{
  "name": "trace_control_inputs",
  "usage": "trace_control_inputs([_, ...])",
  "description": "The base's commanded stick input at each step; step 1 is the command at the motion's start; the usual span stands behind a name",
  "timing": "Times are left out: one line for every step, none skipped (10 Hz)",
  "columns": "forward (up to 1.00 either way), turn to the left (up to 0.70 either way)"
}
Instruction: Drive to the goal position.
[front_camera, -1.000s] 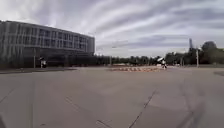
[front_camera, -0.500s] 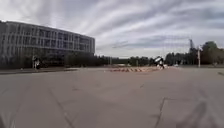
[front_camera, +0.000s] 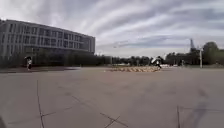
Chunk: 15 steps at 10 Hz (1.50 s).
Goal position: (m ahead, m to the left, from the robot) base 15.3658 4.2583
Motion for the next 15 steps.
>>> trace_control_inputs([0.85,0.00])
trace_control_inputs([0.85,0.00])
trace_control_inputs([0.85,0.00])
trace_control_inputs([0.85,0.00])
trace_control_inputs([0.85,0.00])
trace_control_inputs([0.85,0.00])
trace_control_inputs([0.85,0.00])
trace_control_inputs([0.85,0.00])
trace_control_inputs([0.85,0.00])
trace_control_inputs([0.85,0.00])
trace_control_inputs([0.85,0.00])
trace_control_inputs([0.85,0.00])
trace_control_inputs([0.85,0.00])
trace_control_inputs([0.85,0.00])
trace_control_inputs([0.85,0.00])
